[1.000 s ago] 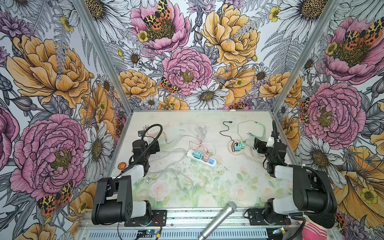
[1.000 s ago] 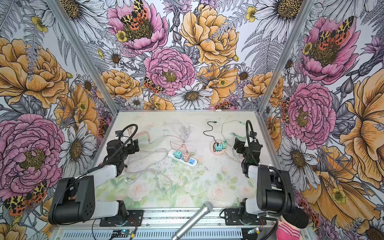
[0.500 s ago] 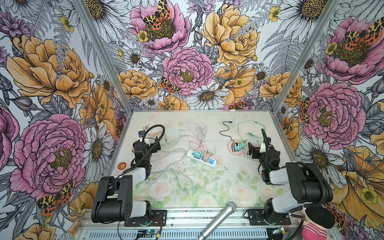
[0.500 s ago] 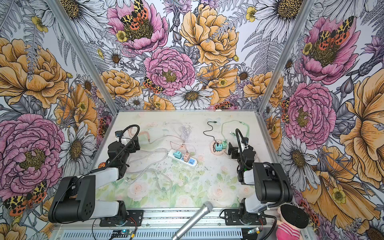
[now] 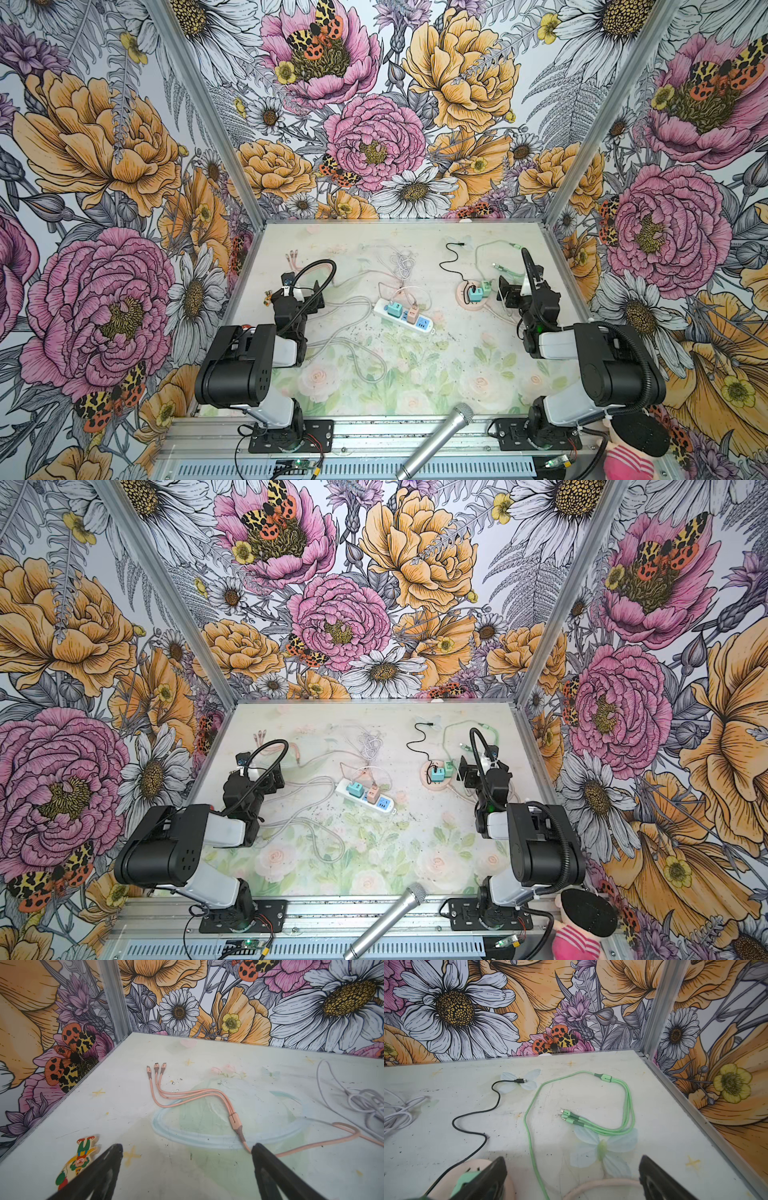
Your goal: Insert the plug
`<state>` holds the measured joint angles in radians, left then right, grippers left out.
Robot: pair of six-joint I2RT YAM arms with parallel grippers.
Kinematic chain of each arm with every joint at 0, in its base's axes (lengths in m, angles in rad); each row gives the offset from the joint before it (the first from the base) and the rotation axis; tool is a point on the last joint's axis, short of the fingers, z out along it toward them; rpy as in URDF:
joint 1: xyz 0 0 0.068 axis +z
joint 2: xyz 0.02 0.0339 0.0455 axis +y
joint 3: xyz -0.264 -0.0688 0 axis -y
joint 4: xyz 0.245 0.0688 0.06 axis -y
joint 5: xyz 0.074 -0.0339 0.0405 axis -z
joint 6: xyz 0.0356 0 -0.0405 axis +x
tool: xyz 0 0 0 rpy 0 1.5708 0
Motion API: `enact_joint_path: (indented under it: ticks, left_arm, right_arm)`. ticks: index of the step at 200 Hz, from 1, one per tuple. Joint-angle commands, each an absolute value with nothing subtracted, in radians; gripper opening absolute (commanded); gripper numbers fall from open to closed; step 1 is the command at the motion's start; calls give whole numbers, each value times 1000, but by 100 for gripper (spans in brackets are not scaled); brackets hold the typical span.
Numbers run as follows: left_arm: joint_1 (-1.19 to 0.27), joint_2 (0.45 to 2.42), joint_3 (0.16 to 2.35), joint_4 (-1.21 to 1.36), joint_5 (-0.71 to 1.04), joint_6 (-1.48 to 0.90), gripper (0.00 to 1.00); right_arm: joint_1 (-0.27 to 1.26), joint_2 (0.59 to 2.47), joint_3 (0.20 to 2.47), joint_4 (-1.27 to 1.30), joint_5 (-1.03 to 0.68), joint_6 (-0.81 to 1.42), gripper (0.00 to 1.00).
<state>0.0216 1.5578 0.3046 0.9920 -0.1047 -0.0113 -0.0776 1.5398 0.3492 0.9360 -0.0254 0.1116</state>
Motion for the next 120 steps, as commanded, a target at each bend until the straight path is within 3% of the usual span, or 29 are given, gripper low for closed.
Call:
enact_joint_path:
  ticks: [1,120]
  left_arm:
    - [15,1550,374,946,-123,-12,99]
    - [6,1549,375,943,-134,-5,99]
  right_arm:
    - [-71,1537,368,920,2,120,99]
    - [-71,1537,367,923,-2,117,99]
